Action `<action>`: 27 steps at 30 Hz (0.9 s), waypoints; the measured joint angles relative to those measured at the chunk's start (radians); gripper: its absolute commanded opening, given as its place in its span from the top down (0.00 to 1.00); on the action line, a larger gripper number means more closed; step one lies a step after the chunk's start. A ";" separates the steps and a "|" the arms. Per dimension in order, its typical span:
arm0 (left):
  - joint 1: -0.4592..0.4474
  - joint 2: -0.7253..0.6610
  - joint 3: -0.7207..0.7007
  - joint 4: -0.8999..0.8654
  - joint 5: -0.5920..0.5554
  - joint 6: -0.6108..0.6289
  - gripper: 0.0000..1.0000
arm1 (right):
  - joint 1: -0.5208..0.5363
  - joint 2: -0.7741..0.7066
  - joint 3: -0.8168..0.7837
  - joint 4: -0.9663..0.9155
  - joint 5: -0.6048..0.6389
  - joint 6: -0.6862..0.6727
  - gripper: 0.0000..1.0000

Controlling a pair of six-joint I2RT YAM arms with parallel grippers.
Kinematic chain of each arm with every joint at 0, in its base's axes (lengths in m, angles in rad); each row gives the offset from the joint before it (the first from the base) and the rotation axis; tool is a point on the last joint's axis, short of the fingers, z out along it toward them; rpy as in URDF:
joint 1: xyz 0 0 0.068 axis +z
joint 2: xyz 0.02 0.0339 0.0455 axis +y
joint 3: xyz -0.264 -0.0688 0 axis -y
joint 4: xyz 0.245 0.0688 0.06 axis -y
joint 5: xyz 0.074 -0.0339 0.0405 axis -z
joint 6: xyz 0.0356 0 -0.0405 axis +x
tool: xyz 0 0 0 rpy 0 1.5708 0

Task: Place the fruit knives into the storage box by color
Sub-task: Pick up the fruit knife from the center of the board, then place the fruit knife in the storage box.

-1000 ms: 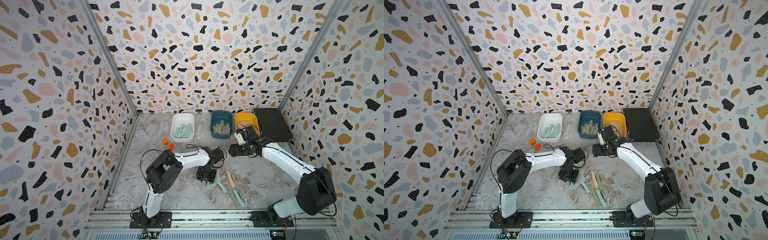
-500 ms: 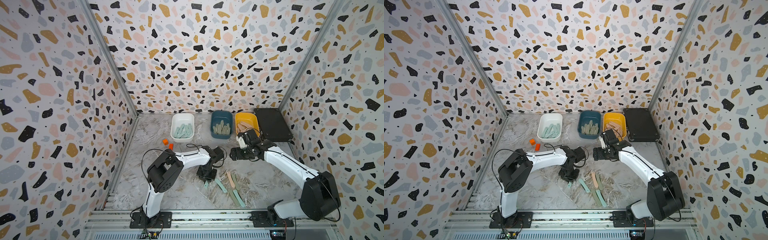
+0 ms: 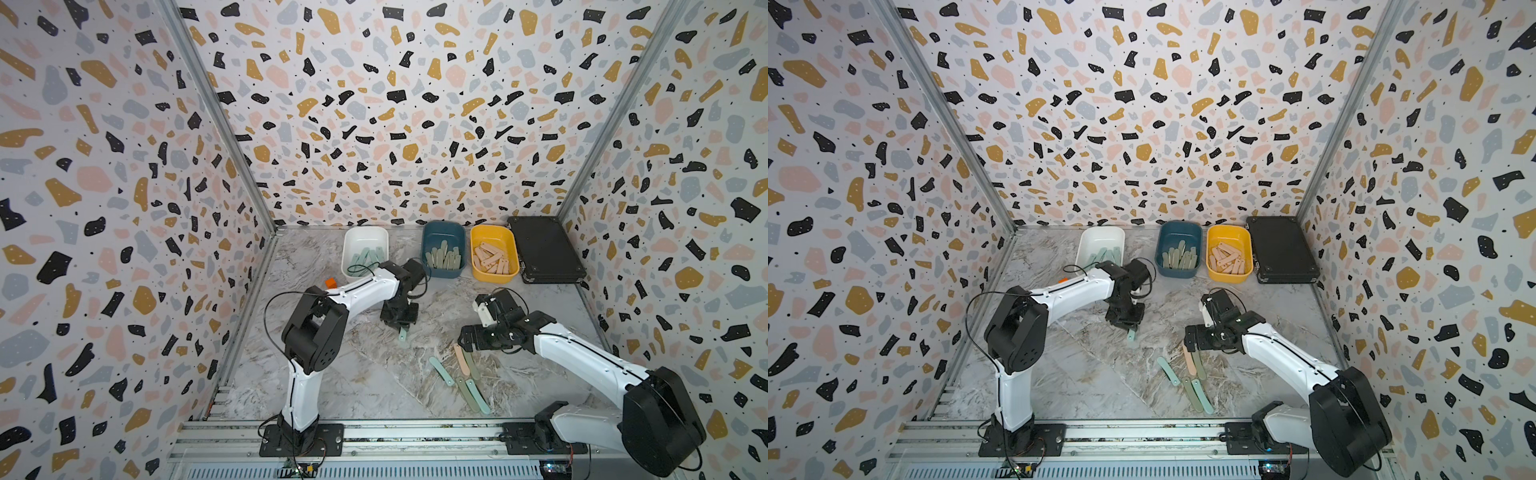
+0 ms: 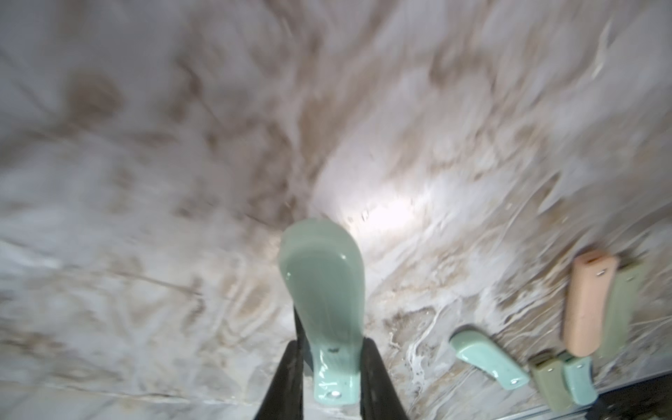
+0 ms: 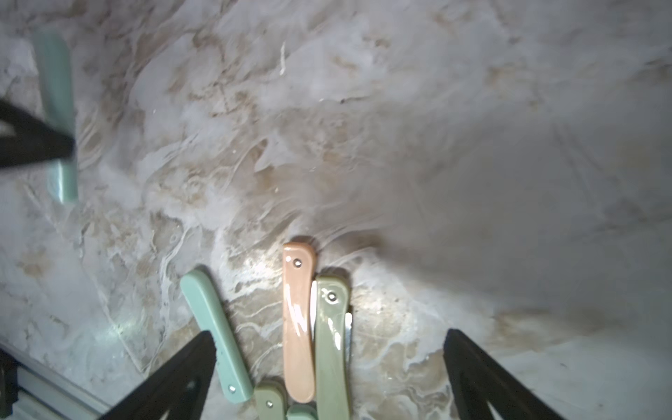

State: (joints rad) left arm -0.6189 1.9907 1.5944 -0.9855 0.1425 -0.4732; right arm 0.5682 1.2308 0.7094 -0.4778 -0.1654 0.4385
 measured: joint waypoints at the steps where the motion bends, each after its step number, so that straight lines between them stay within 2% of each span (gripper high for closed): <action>1: 0.031 0.000 0.036 -0.010 -0.009 0.011 0.94 | 0.035 -0.012 -0.016 0.016 0.014 0.000 0.00; 5: 0.132 0.017 0.211 -0.085 -0.048 0.053 0.94 | 0.181 -0.058 -0.093 0.056 0.054 0.000 0.00; 10: 0.234 0.125 0.485 -0.146 -0.106 0.098 0.93 | 0.317 -0.047 -0.119 0.072 0.091 0.001 0.00; 13: 0.270 0.245 0.650 -0.183 -0.154 0.125 0.93 | 0.367 -0.038 -0.119 0.075 0.099 0.005 0.02; 17: 0.304 0.446 0.863 -0.232 -0.195 0.147 0.88 | 0.410 -0.038 -0.124 0.091 0.099 0.018 0.13; 22: 0.338 0.563 0.892 -0.242 -0.210 0.161 0.83 | 0.436 -0.024 -0.136 0.132 0.094 0.040 0.23; 23: 0.346 0.569 0.886 -0.241 -0.210 0.164 0.80 | 0.441 -0.017 -0.138 0.139 0.093 0.047 0.25; 27: 0.377 0.571 0.888 -0.241 -0.194 0.168 0.56 | 0.447 0.000 -0.143 0.160 0.091 0.058 0.32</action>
State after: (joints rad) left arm -0.2424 2.5622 2.4821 -1.2270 -0.0513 -0.3054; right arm 1.0149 1.2308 0.5663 -0.3176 -0.0746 0.4961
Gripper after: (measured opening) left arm 0.364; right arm 0.715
